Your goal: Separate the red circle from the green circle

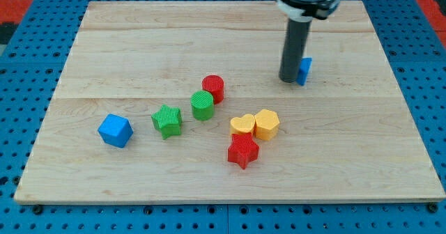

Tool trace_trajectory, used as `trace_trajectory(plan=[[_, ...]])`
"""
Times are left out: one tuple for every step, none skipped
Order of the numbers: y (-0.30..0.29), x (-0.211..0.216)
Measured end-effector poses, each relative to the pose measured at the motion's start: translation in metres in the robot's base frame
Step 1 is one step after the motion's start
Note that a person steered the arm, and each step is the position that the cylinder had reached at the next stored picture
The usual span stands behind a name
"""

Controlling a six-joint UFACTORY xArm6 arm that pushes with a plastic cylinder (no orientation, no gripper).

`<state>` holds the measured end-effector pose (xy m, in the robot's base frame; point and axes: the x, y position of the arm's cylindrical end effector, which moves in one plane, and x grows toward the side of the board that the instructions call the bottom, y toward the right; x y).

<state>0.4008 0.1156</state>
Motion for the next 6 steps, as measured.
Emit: trace_trajectory(plan=[[-0.023,-0.005],[-0.036,-0.017],[-0.041,-0.032],[-0.016,-0.031],[0.021,-0.021],[-0.093,0.000]])
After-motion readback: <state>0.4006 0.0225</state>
